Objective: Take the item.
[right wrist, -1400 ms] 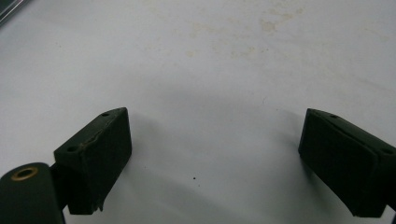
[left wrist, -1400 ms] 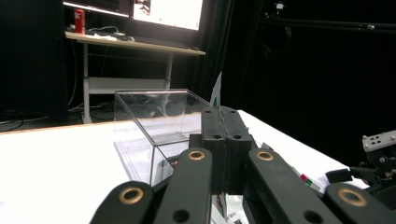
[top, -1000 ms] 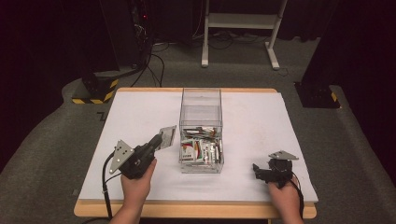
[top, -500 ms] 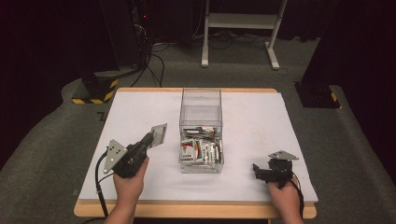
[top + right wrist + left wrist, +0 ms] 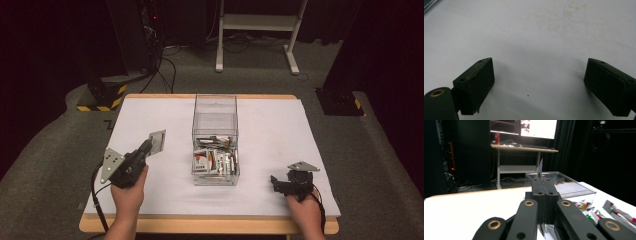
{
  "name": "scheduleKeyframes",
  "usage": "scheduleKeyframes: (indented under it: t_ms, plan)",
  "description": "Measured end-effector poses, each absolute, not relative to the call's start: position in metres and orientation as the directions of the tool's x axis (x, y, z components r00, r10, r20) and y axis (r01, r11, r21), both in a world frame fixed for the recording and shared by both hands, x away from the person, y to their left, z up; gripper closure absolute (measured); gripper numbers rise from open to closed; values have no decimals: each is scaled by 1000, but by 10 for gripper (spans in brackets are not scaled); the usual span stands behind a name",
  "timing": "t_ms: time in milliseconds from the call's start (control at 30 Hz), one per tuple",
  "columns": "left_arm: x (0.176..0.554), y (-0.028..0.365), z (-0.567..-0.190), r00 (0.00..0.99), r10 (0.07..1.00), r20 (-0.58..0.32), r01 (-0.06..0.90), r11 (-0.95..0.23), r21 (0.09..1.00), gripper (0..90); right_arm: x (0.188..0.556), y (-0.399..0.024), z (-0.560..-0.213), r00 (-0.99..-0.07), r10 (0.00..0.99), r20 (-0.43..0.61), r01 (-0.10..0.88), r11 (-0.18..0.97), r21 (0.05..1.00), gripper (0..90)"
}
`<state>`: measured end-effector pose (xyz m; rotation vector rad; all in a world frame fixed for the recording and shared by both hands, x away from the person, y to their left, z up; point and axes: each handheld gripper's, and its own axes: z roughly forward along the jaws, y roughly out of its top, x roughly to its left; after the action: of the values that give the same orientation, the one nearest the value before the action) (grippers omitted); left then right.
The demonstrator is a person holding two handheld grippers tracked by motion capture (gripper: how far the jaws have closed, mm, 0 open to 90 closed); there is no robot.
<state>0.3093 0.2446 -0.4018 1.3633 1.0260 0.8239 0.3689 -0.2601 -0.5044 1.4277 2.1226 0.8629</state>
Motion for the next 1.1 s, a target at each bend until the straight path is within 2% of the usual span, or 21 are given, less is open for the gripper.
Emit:
scheduleKeyframes:
  t_ms: [400, 1100]
  plan:
    - [317, 271, -405, 310, 943, -120, 131, 83, 988, 900, 369, -260, -504, -371, 929, -15, 656, 273, 704, 92]
    - [355, 273, -421, 273, 954, -123, 231, 59, 971, 900, 369, -260, -504, -373, 928, -15, 654, 274, 705, 93]
